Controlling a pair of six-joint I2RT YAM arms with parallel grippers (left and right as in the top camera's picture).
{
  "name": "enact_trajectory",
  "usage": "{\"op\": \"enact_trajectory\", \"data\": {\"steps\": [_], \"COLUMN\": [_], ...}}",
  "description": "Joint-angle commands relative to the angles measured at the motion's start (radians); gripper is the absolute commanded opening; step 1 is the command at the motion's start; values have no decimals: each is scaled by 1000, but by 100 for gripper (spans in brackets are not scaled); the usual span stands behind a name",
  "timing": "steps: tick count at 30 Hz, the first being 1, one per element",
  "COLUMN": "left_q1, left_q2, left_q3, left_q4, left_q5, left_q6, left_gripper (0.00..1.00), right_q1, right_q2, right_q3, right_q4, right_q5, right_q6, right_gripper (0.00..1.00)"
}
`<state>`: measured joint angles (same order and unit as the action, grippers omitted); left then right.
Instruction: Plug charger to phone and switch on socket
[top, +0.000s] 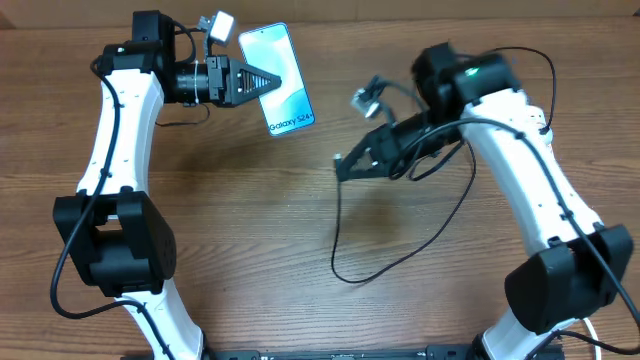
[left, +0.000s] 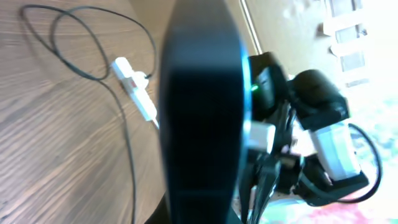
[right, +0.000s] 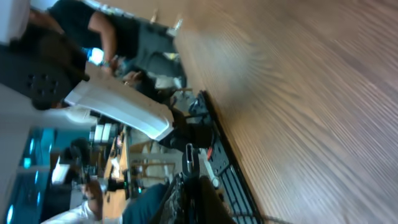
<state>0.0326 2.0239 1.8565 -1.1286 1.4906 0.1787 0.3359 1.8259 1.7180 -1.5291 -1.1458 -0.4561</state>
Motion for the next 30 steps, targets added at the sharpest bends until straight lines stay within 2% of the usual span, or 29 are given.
{"op": "enact_trajectory", "data": {"steps": [1,5,7,19,30], "left_q1": [-48,-79,-86,-79,-79], "left_q2": [-6,-6,-6,-6,-6], "left_q3": [13,13,13,13,13], "left_q4": [12,26,31,30,35], "left_q5": [92,92,93,93,92], "left_q6": [-18,-19,-19,-71,-69], "left_gripper": [4,4,4,4,4], "right_q1": [51,69,66,-16,-3], "right_q2": [-2,0,0,0,0], "right_q3": [-57,-113,-118,-130,-130], "right_q4": [109,317,348,338,362], "right_q5": [-87,-51,-19,61,-36], "right_q6": [39,241,274,277,303], "right_gripper": [4,4,4,4,4]}}
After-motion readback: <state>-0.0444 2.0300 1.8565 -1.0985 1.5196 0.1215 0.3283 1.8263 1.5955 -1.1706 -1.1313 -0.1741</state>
